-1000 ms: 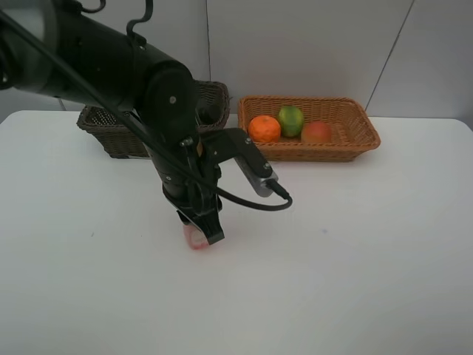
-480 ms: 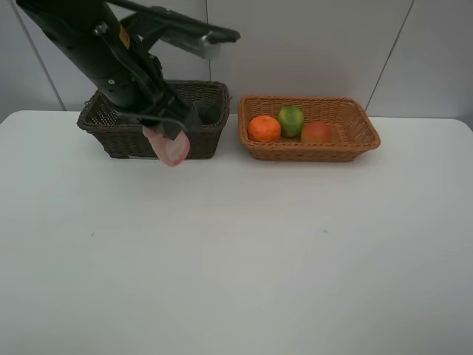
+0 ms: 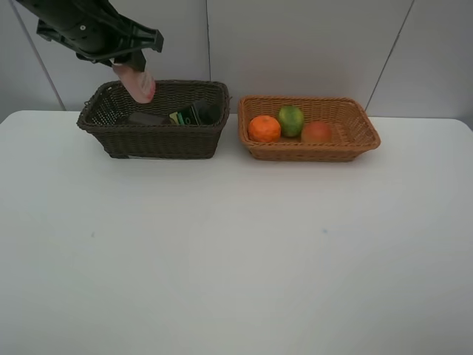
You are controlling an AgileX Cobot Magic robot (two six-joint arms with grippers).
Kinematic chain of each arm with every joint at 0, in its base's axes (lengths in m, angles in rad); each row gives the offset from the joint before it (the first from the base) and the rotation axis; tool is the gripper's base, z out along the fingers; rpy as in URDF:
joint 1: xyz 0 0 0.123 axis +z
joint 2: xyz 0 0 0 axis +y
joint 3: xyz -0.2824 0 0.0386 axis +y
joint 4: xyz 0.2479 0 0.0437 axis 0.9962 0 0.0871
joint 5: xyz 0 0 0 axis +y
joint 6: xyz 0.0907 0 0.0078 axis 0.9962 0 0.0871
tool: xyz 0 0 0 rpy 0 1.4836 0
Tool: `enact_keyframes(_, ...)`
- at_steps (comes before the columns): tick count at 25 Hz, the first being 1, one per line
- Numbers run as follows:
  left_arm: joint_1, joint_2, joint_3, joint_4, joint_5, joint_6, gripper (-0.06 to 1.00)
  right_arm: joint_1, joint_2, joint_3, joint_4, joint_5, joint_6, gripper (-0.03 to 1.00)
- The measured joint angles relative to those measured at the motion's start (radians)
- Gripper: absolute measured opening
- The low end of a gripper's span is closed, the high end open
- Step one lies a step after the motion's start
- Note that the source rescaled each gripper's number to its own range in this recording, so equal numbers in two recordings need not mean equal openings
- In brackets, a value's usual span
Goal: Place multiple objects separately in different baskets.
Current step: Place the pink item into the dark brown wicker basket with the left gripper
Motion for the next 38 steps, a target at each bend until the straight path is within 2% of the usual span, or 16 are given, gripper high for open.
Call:
enact_keyframes(5,0.084,0.066,0.0,0.084,-0.092,-0.012,0.41,0.0,0.0,0.0,0.0,0.0,0.0,0.98)
enact_keyframes(15,0.197,0.191,0.0,0.105,-0.28,-0.015,0.41,0.0,0.0,0.0,0.0,0.0,0.0,0.98)
enact_keyframes(23,0.203,0.315,-0.001,0.103,-0.354,-0.015,0.41,0.0,0.0,0.0,0.0,0.0,0.0,0.98)
enact_keyframes(31,0.203,0.34,-0.001,0.103,-0.372,-0.015,0.42,0.0,0.0,0.0,0.0,0.0,0.0,0.98)
enact_keyframes(32,0.203,0.34,-0.001,0.103,-0.375,-0.015,0.46,0.0,0.0,0.0,0.0,0.0,0.0,0.98)
enact_keyframes(36,0.203,0.34,-0.004,0.103,-0.394,-0.015,0.83,0.0,0.0,0.0,0.0,0.0,0.0,0.98)
enact_keyframes(38,0.203,0.34,-0.01,0.103,-0.39,-0.015,0.93,0.0,0.0,0.0,0.0,0.0,0.0,0.98)
